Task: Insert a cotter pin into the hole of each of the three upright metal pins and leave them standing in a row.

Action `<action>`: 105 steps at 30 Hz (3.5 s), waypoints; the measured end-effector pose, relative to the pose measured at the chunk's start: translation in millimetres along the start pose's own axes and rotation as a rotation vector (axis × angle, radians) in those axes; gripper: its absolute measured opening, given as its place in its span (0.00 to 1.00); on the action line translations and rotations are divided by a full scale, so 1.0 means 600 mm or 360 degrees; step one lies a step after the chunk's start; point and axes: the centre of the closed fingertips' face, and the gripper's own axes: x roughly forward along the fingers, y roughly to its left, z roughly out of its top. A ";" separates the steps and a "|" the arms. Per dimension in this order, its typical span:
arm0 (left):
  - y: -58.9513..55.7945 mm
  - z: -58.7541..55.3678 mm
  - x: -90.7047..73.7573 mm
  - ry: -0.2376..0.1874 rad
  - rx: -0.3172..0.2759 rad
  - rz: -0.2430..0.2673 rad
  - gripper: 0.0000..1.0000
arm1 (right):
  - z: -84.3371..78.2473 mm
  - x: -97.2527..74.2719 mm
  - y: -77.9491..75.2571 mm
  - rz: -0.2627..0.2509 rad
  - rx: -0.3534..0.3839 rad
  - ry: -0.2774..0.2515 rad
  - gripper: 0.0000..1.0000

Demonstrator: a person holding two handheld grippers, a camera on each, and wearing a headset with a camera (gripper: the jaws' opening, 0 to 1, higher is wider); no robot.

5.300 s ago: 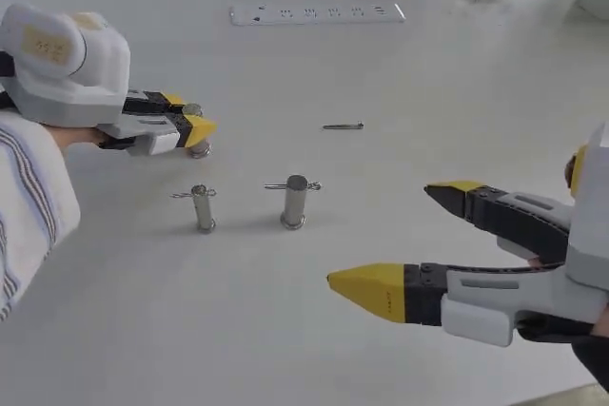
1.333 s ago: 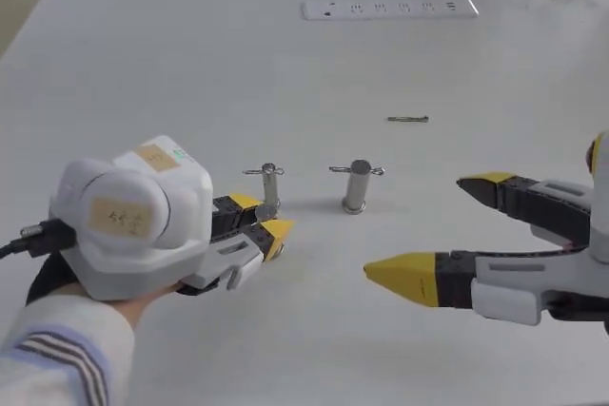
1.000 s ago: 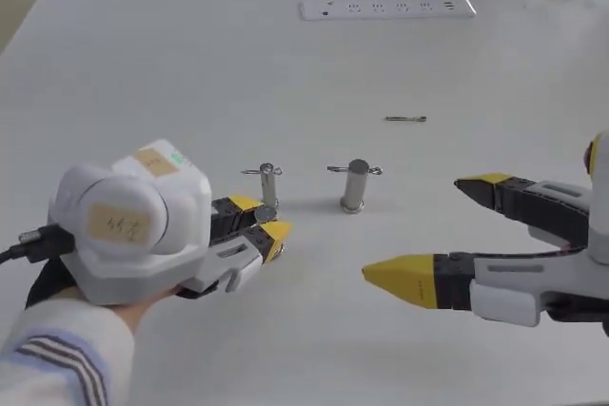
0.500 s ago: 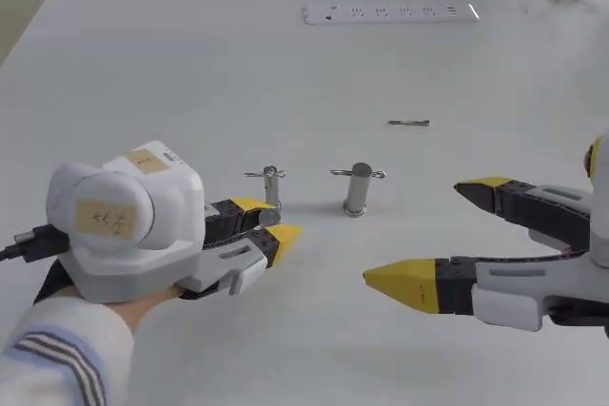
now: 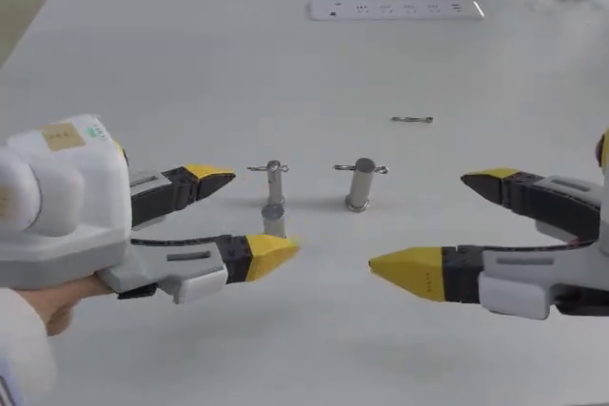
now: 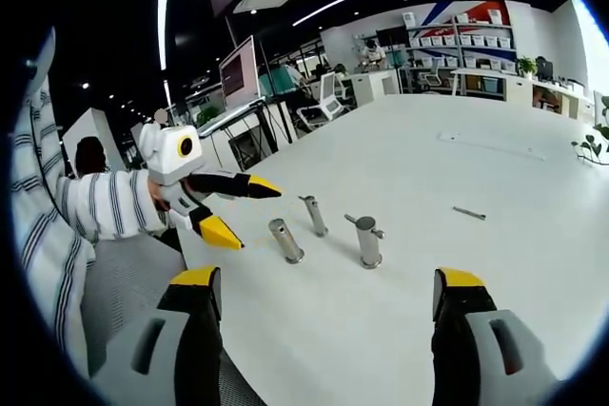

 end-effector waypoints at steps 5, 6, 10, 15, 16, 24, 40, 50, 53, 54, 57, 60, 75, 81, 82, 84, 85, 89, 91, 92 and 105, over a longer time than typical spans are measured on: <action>0.005 -0.011 -0.020 -0.0002 -0.0014 -0.0015 0.79 | 0.003 -0.001 -0.006 -0.0010 -0.0015 0.0005 0.91; 0.010 -0.008 -0.024 -0.0035 -0.0011 0.0008 0.82 | 0.005 -0.002 -0.008 -0.0011 -0.0016 0.0001 0.91; 0.010 -0.010 -0.036 -0.0039 -0.0039 -0.0011 0.91 | 0.011 -0.004 -0.016 -0.0023 -0.0036 0.0003 0.90; 0.022 -0.017 -0.048 -0.0035 -0.0077 0.0022 0.99 | 0.014 -0.008 -0.032 -0.0039 -0.0081 0.0042 0.89; 0.024 -0.018 -0.052 -0.0034 -0.0086 0.0034 0.99 | 0.015 -0.009 -0.039 -0.0049 -0.0102 0.0058 0.88; 0.021 -0.022 -0.064 -0.0027 -0.0096 0.0025 0.99 | 0.044 -0.019 -0.097 -0.0080 -0.0334 0.0120 0.78; 0.016 -0.026 -0.067 -0.0014 -0.0091 0.0050 0.99 | 0.080 0.015 -0.192 -0.0029 -0.0642 0.0449 0.57; 0.008 -0.026 -0.071 -0.0009 -0.0152 0.0032 0.96 | 0.071 0.058 -0.236 0.0025 -0.0814 0.0633 0.47; 0.009 -0.027 -0.072 -0.0010 -0.0175 0.0042 0.96 | 0.057 0.069 -0.255 0.0045 -0.0840 0.0725 0.46; 0.008 -0.028 -0.072 -0.0005 -0.0176 0.0042 0.96 | 0.054 0.072 -0.260 0.0049 -0.0848 0.0744 0.46; 0.007 -0.033 -0.072 0.0016 -0.0166 0.0048 0.96 | 0.044 0.078 -0.271 0.0056 -0.0860 0.0802 0.43; 0.012 -0.038 -0.071 0.0038 -0.0148 0.0080 0.96 | 0.035 0.085 -0.280 0.0066 -0.0882 0.0857 0.41; 0.015 -0.041 -0.071 0.0055 -0.0144 0.0102 0.91 | 0.025 0.125 -0.325 0.0072 -0.0984 0.1018 0.18; 0.012 -0.042 -0.071 0.0059 -0.0156 0.0087 0.91 | 0.026 0.141 -0.326 0.0103 -0.0989 0.1058 0.14; 0.012 -0.042 -0.071 0.0059 -0.0156 0.0087 0.91 | 0.025 0.143 -0.327 0.0107 -0.0986 0.1074 0.13; 0.012 -0.042 -0.070 0.0057 -0.0158 0.0088 0.91 | 0.022 0.149 -0.334 0.0120 -0.0998 0.1099 0.11; 0.012 -0.041 -0.070 0.0056 -0.0158 0.0088 0.91 | 0.020 0.151 -0.336 0.0121 -0.1003 0.1108 0.11; 0.011 -0.041 -0.069 0.0054 -0.0160 0.0086 0.91 | 0.014 0.155 -0.334 0.0139 -0.1035 0.1149 0.09; 0.010 -0.041 -0.068 0.0057 -0.0162 0.0082 0.91 | 0.014 0.156 -0.332 0.0147 -0.1038 0.1158 0.08; 0.010 -0.042 -0.068 0.0058 -0.0161 0.0083 0.90 | 0.013 0.158 -0.332 0.0149 -0.1041 0.1161 0.08; 0.005 -0.018 -0.061 0.0009 -0.0154 0.0065 0.87 | -0.001 0.171 -0.336 0.0195 -0.1118 0.1257 0.00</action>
